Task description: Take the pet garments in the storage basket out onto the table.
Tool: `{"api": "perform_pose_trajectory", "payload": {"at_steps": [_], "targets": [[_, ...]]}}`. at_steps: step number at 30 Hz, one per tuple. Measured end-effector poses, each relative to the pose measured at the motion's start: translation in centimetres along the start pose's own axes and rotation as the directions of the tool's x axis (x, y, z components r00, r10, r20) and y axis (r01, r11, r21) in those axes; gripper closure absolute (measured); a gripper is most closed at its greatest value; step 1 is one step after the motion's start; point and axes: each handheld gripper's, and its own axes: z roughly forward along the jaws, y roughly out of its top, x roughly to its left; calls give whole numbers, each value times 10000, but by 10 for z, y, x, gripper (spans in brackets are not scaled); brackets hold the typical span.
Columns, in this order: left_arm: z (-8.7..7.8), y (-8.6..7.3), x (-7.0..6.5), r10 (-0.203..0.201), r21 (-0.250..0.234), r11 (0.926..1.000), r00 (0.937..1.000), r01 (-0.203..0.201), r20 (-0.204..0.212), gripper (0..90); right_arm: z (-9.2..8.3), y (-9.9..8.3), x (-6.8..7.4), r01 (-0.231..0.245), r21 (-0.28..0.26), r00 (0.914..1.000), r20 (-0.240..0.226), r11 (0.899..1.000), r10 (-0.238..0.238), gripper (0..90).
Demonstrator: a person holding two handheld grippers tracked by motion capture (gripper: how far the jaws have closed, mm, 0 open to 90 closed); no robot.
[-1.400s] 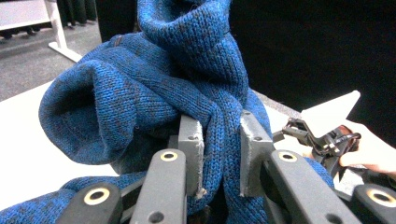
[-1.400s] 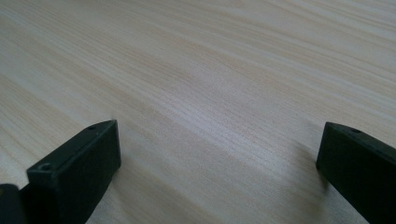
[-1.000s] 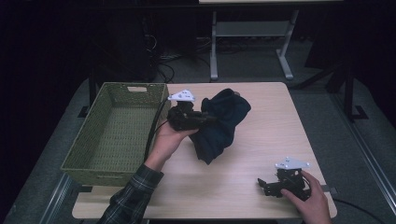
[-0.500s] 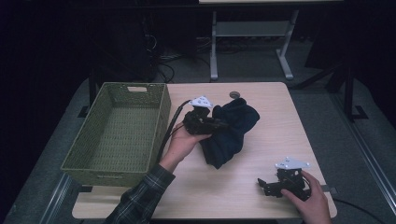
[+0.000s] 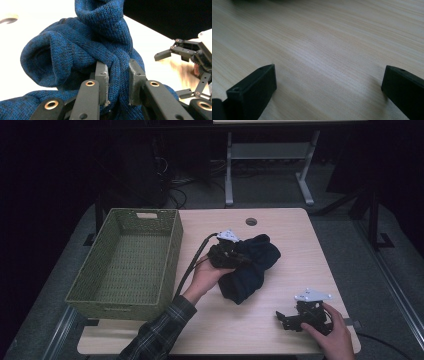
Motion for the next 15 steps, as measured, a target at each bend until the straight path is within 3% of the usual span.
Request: {"api": "perform_pose_trajectory", "payload": {"at_steps": [12,15], "targets": [[24,-11,-2,144,621,9980,9999,-147,58,702,0,0,0,-39,-1,10000,-14,10000,39,0],[27,-12,-2,340,688,9971,9994,-340,9,683,0,0,0,-42,-30,10000,-23,10000,42,0]]}}
